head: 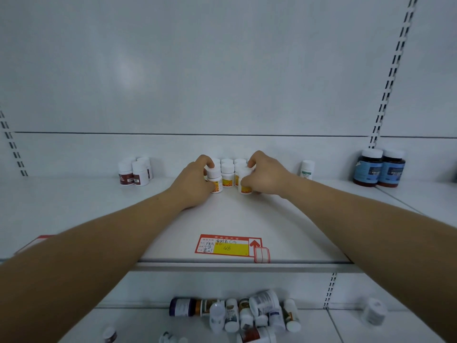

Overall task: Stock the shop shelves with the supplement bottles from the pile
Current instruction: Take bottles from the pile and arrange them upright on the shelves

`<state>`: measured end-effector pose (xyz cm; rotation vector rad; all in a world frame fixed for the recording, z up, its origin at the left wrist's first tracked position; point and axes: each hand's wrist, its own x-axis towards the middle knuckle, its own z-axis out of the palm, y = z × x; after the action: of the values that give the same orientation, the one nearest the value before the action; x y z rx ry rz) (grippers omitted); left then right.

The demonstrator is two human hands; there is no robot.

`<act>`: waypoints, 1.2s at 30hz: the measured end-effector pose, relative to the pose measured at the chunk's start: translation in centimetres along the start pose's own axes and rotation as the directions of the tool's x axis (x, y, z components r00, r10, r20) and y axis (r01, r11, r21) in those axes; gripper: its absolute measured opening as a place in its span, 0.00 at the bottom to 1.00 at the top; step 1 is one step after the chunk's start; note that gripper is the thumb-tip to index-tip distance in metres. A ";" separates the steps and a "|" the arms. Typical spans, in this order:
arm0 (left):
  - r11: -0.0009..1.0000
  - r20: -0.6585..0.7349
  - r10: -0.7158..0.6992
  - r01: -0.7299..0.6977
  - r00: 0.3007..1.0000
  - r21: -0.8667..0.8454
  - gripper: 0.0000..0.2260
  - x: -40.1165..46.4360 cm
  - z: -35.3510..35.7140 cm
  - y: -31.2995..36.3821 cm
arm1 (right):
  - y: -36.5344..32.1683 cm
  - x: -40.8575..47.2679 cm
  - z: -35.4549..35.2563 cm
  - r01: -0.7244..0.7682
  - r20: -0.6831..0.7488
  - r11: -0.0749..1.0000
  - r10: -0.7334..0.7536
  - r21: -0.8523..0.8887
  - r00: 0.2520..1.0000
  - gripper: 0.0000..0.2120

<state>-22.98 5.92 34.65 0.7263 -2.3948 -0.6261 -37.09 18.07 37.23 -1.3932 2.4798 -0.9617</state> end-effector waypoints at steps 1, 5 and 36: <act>1.000 0.004 0.000 0.000 1.000 0.001 0.16 -0.1 0.0 0.0 | -0.3 -0.1 0.4 0.032 0.005 0.999 -0.032 -0.008 0.999 0.18; 1.000 0.006 0.003 -0.003 1.000 0.007 0.16 -0.2 -0.1 0.1 | -1.3 0.0 1.7 0.146 -0.008 0.987 -0.147 -0.069 0.989 0.18; 0.997 0.026 -0.015 0.013 1.000 0.074 0.28 -0.3 0.2 -0.1 | 1.9 -0.7 -1.4 0.071 -0.092 0.994 -0.079 -0.088 0.993 0.10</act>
<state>-22.85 6.15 34.33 0.7708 -2.4508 -0.5586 -38.63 19.94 37.08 -1.5103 2.5822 -0.9695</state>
